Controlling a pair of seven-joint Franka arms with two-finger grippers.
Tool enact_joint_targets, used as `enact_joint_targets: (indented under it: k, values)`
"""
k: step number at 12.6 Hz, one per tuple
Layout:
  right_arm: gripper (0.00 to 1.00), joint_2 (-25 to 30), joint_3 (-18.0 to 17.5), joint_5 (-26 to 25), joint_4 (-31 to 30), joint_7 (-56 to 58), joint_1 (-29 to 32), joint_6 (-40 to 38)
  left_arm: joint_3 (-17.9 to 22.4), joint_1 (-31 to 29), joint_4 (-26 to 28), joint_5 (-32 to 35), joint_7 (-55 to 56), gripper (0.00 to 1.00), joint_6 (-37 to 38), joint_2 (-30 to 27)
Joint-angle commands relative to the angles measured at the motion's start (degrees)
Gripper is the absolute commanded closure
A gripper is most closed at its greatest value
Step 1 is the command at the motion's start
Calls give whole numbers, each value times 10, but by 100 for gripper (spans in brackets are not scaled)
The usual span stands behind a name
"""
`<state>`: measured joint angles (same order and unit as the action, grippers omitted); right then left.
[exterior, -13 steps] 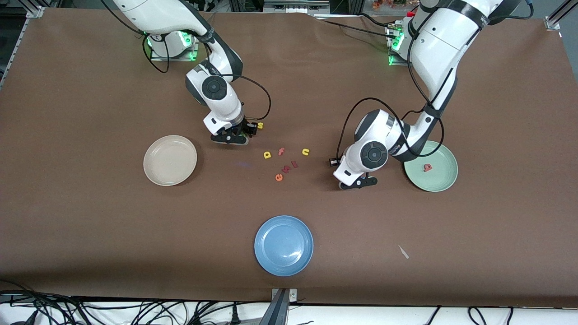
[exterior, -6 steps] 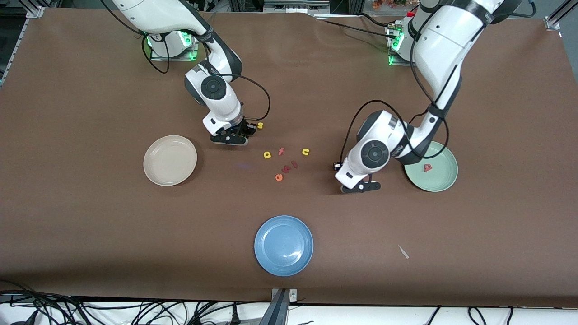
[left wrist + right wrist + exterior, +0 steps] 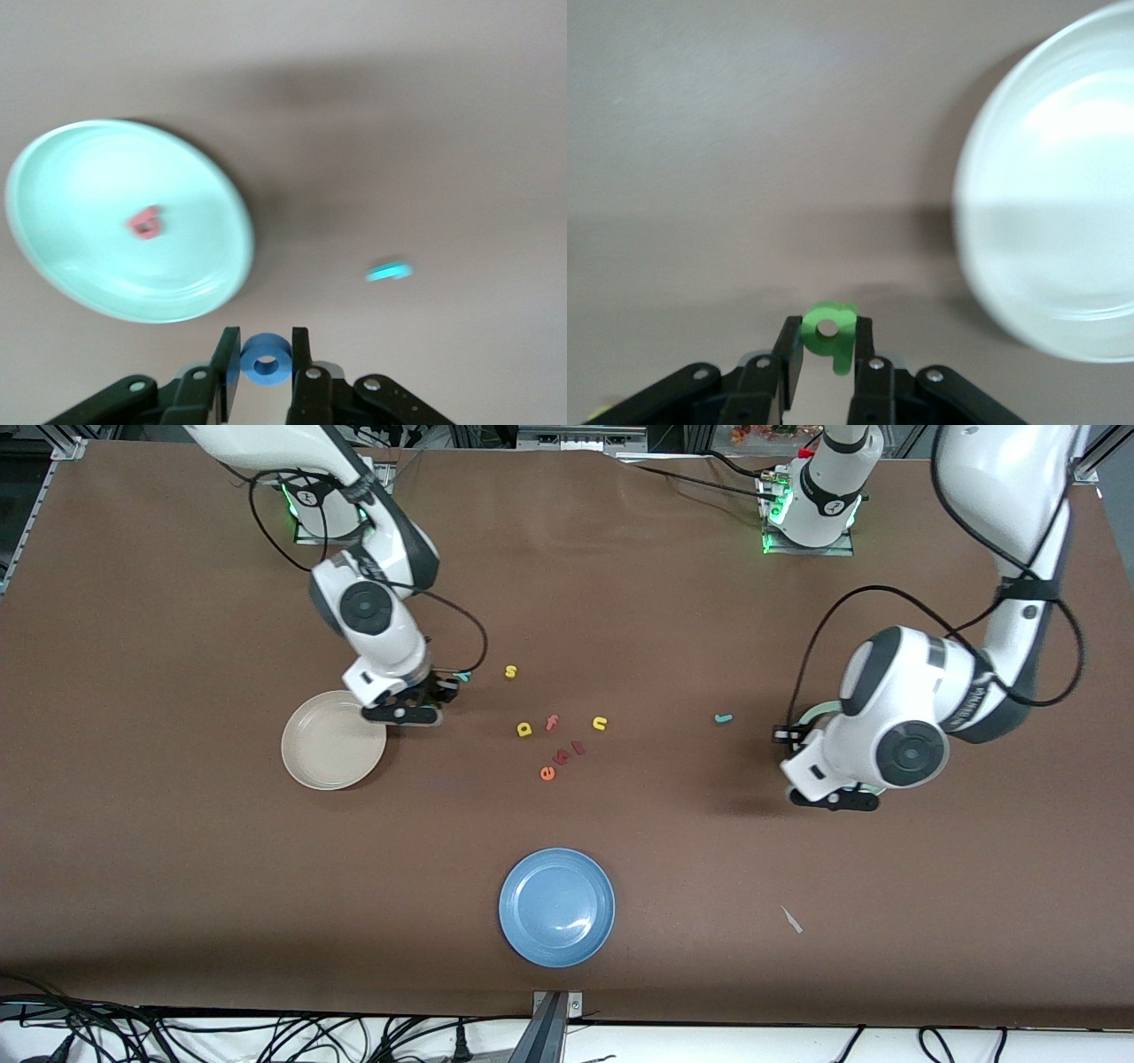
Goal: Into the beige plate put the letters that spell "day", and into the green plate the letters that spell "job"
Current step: 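Drop the 9 on the cream plate while the left gripper drops the ring on green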
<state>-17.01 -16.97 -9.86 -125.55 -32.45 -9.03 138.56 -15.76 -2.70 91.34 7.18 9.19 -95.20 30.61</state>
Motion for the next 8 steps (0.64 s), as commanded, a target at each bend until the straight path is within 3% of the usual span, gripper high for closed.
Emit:
enact_joint_targets:
  k: [1,4,5,6,7,8]
  values:
    - [79,43,-6,-3,-11,103,49,-46,-6,-34,40,41,-53,94,-5,16]
    - [79,47,26,-3,-10,212,85,-49,-6,-69,61,42,-83,94,-17,28]
    - [79,45,36,-2,-7,234,85,-49,-6,-72,74,42,-84,80,-32,28]
    - [78,44,40,-2,-7,241,86,-47,-6,-77,77,40,-84,45,-34,28]
    - [78,43,41,-2,-7,240,87,-48,-6,-81,74,39,-84,0,-33,28]
    - [73,42,41,-2,-7,239,87,-48,-7,-82,70,35,-84,0,-32,23]
